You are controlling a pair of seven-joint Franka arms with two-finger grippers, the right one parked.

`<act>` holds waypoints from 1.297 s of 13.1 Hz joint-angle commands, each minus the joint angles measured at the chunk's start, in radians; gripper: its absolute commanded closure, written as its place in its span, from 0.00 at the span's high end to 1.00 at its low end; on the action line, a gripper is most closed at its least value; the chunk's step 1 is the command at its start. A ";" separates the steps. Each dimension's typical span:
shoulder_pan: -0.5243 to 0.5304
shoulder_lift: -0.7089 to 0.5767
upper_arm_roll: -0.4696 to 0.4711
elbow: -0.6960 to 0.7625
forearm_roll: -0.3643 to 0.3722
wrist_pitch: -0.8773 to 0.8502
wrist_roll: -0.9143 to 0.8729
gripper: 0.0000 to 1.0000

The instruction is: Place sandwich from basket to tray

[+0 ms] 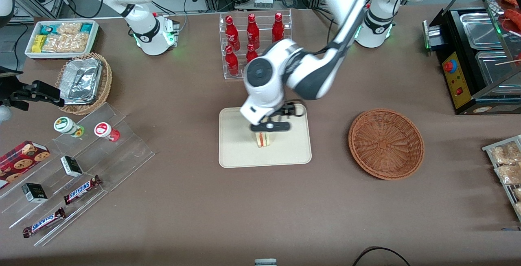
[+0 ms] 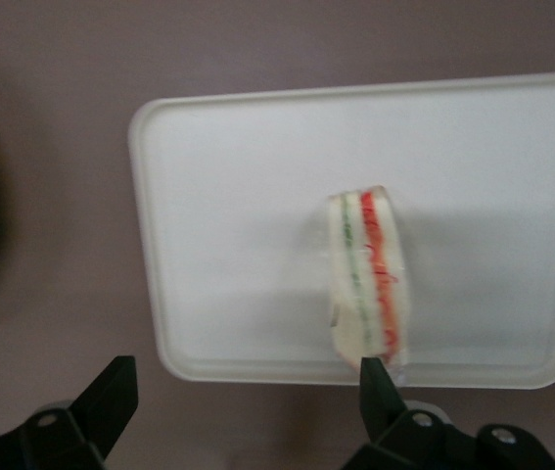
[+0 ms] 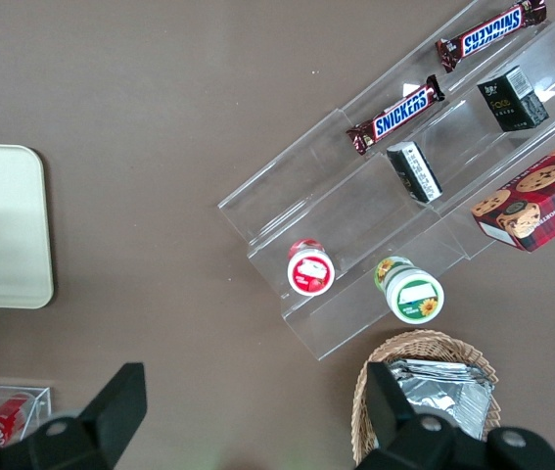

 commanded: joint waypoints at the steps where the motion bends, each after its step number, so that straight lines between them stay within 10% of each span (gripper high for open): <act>1: 0.089 -0.147 -0.006 -0.037 -0.020 -0.139 0.035 1.00; 17: 0.632 -0.585 -0.003 -0.201 -0.020 -0.470 0.784 1.00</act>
